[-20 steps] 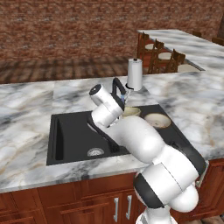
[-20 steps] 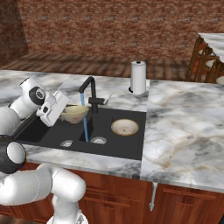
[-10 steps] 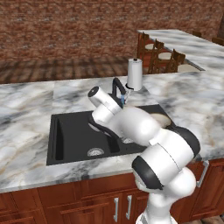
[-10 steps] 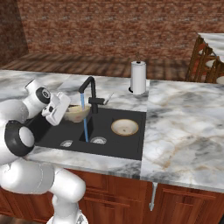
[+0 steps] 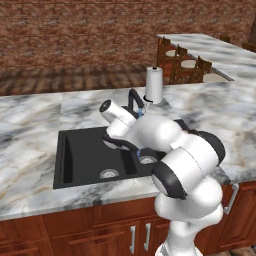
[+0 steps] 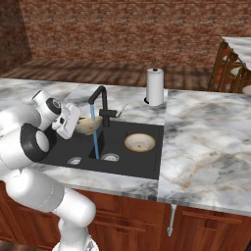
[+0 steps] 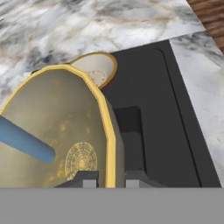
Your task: Rinse each bowl for a few seconds and place them down in the sink or on the counter.
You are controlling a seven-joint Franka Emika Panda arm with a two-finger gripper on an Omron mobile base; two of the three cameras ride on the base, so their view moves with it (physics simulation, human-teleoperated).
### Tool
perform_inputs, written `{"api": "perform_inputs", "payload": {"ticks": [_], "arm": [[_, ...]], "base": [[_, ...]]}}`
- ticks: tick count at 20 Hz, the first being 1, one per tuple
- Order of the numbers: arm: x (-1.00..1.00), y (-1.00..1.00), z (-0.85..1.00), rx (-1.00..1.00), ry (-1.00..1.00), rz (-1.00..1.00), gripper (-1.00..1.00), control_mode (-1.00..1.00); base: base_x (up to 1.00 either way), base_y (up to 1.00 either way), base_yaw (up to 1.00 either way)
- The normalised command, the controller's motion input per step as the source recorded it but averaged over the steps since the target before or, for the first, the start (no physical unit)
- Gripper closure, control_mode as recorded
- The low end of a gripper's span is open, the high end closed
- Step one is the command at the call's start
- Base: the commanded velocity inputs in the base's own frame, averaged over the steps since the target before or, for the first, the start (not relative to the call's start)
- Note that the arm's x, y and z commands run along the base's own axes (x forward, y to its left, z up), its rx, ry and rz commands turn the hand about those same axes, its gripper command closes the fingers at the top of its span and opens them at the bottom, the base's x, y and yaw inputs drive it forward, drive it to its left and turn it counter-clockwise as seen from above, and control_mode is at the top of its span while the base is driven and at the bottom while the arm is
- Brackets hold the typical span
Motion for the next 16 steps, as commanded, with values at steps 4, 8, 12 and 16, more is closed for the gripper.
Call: {"api": "perform_inputs", "payload": {"ticks": [4, 8, 12, 16], "arm": [[0.0, 0.36, 0.0, -0.01, -0.09, 0.0, 1.0, -1.0], [-0.07, 0.61, 0.05, 0.0, -0.06, 0.0, 1.0, -1.0], [-0.08, 0.7, 0.04, 0.01, -0.05, 0.0, 1.0, -1.0], [-0.07, 0.58, 0.09, 0.05, -0.04, 0.0, 1.0, -1.0]], "base": [[0.0, 0.0, 0.0], [0.0, 0.0, 0.0], [0.0, 0.0, 0.0], [0.0, 0.0, 0.0]]}}
